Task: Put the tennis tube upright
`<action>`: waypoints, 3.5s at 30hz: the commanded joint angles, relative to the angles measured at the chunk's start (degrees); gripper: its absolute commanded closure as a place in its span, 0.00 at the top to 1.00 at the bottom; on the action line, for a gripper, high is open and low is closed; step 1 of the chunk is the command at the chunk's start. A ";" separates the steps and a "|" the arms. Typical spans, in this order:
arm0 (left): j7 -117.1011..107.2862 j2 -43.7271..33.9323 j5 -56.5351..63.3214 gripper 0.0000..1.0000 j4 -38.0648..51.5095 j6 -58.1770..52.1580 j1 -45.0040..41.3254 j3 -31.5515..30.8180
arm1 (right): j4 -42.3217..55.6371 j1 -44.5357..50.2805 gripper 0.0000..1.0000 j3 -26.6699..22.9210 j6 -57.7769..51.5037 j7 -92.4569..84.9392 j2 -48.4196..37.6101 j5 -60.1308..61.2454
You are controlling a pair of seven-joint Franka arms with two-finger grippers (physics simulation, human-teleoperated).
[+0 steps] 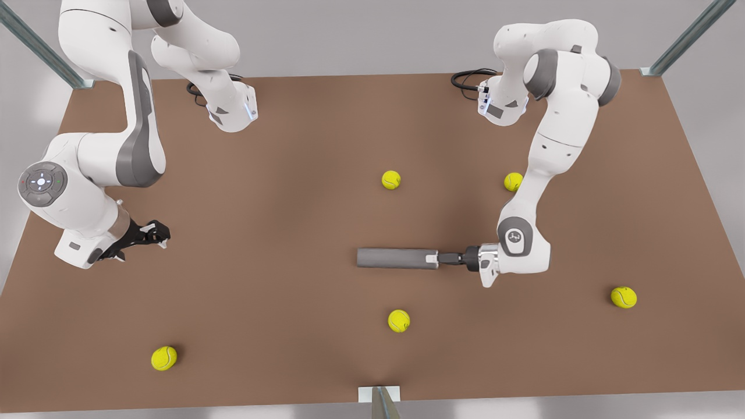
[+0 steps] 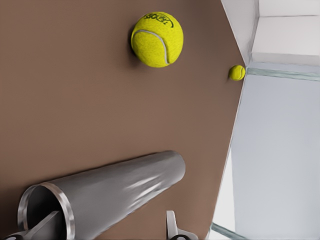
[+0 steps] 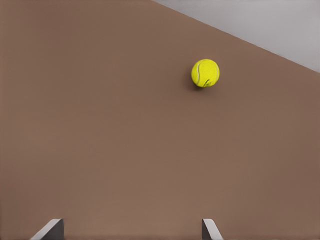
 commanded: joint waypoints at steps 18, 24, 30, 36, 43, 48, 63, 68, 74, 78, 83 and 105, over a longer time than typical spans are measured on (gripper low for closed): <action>1.91 2.03 -3.79 0.45 1.32 -0.41 0.79 -1.62 | 0.00 0.09 1.00 0.00 0.04 0.00 0.04 -0.17; 2.09 1.94 -7.13 0.43 1.76 -2.86 1.14 -1.80 | 0.00 0.00 1.00 0.00 -0.05 -0.09 0.04 -0.26; 2.09 1.77 -8.63 0.21 1.76 -4.19 2.72 -2.85 | -0.17 0.35 1.00 0.00 0.04 0.00 0.13 -0.26; 2.09 1.51 -9.15 0.21 1.67 -4.10 2.72 -3.29 | -0.17 0.26 1.00 0.00 -0.05 0.00 0.13 -0.26; 1.29 1.15 -9.33 0.21 1.58 -6.65 4.56 -3.56 | -0.17 0.35 1.00 0.00 -0.05 0.00 0.13 -0.26; -2.04 0.80 -9.42 0.21 1.67 -8.40 7.55 -6.02 | -0.17 0.26 1.00 0.00 -0.05 -0.09 0.13 -0.26; -26.48 -1.13 6.23 0.21 12.83 -12.27 8.34 -5.93 | 0.00 0.18 1.00 0.00 -0.49 0.00 0.05 -0.35; -29.46 -2.45 10.88 0.21 13.71 -11.92 8.17 -5.76 | -0.09 0.18 1.00 0.00 -0.58 0.00 0.13 -0.35; -33.51 -5.61 18.79 0.21 14.50 -11.39 8.08 -5.58 | 0.00 0.18 1.00 0.00 -0.58 0.00 0.13 -0.35; -36.06 -7.02 26.61 0.21 14.59 -11.22 7.82 -5.75 | 0.00 0.18 1.00 0.00 -0.58 -0.09 0.13 -0.35; -40.80 -11.41 37.86 0.21 14.50 -10.60 7.73 -5.76 | 0.00 0.26 1.00 0.00 -0.49 0.00 0.13 -0.35; -48.36 -18.18 71.35 0.21 14.59 -13.33 6.50 -6.28 | 0.00 0.09 1.00 0.00 -0.75 -0.09 0.13 -0.26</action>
